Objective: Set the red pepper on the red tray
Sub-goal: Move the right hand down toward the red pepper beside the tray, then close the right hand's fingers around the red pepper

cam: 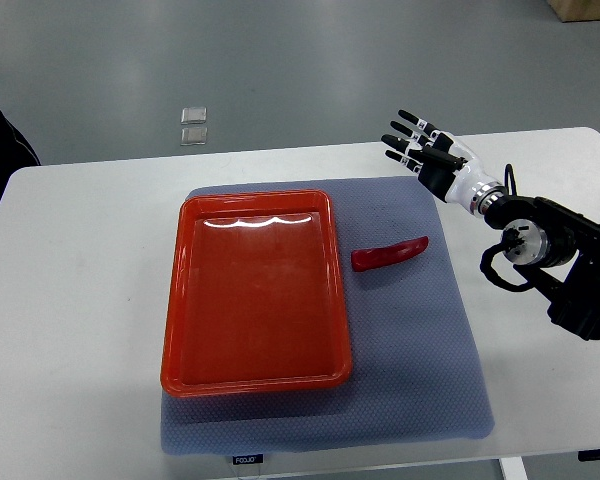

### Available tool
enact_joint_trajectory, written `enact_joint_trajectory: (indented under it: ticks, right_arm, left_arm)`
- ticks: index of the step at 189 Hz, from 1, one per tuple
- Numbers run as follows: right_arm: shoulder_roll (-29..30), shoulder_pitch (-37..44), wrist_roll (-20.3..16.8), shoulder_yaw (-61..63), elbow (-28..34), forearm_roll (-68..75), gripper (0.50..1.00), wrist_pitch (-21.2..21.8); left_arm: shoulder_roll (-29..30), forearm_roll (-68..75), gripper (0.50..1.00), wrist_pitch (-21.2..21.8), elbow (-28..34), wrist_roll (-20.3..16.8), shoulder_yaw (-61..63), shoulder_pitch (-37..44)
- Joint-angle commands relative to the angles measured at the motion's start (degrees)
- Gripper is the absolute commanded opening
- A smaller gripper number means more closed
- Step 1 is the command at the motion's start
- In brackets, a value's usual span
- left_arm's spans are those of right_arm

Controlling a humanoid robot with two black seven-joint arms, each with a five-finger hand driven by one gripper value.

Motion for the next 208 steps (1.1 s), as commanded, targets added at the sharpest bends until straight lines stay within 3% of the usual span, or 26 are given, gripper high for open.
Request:
enact_joint_trajectory:
  ticks: [1,60,121,124,179,208]
  right_arm:
    - [-0.1,0.2,0.0,0.0,0.2,0.0,0.917,0.0]
    - [-0.7,0.4,0.1,-0.4,0.5,-4.1,0.917,1.0]
    - [-6.3,0.1,0.8,-1.1,7.9,-21.4,0.917,4.6]
    - [-7.7,-0.1,1.9,-1.2,9.3,-28.4,0.915,5.4]
    - [-12.4,0.1,6.3,-8.4,14.0,-58.6,0.915,4.8]
    - [-14.8,0.6,7.5,-14.4,15.5,-69.1,0.913,0.7]
  left_arm:
    - [0.0,0.0,1.000,0.4,0.1,0.1,0.0,0.0]
    - [0.0,0.0,1.000,0.1,-0.1,0.1,-0.2,0.0]
    - [0.0,0.0,1.000,0.2,-0.1,0.1,-0.1,0.0]
    - [0.0,0.0,1.000,0.2,-0.1,0.1,-0.1,0.0]
    - [0.0,0.0,1.000,0.2,0.0,0.1,-0.1,0.0]
    - [0.0,0.0,1.000,0.2,0.0,0.1,-0.1,0.0]
